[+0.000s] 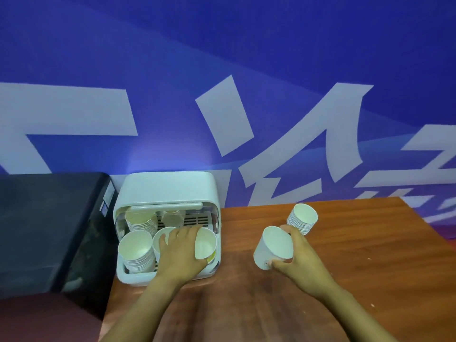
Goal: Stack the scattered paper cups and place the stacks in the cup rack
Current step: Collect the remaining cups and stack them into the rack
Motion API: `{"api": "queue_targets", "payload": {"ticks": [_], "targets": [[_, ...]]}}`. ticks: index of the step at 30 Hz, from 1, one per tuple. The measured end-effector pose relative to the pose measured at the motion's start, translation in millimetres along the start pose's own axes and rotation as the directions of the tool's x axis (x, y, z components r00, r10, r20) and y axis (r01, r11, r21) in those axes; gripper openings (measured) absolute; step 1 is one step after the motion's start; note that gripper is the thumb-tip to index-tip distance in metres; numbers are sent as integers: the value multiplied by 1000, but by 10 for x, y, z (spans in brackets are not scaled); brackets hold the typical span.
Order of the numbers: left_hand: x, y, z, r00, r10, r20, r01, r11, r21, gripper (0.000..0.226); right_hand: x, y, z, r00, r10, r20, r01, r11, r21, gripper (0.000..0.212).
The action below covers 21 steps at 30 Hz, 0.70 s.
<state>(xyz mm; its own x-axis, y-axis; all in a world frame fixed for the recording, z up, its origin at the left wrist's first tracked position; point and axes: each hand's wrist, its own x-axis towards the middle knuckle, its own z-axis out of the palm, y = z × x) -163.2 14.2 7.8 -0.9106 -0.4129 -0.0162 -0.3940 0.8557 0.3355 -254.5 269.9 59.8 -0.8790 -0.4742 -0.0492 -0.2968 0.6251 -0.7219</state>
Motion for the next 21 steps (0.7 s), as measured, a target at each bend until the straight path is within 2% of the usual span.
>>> {"api": "queue_targets", "payload": {"ticks": [4, 9, 16, 21], "targets": [[42, 9, -48, 1000, -28, -4, 28, 998, 48, 83, 55, 10, -37, 1000, 7, 25, -7, 1000, 10, 68], [60, 37, 8, 983, -73, 169, 40, 981, 190, 94, 94, 18, 68, 999, -15, 48, 14, 1000, 22, 71], [-1, -38, 7, 982, -77, 173, 52, 988, 144, 92, 195, -296, 552, 990, -137, -29, 140, 978, 155, 77], [0, -71, -20, 988, -58, 140, 61, 998, -17, 102, 298, -513, 884, 983, -183, -25, 184, 957, 223, 75]]}}
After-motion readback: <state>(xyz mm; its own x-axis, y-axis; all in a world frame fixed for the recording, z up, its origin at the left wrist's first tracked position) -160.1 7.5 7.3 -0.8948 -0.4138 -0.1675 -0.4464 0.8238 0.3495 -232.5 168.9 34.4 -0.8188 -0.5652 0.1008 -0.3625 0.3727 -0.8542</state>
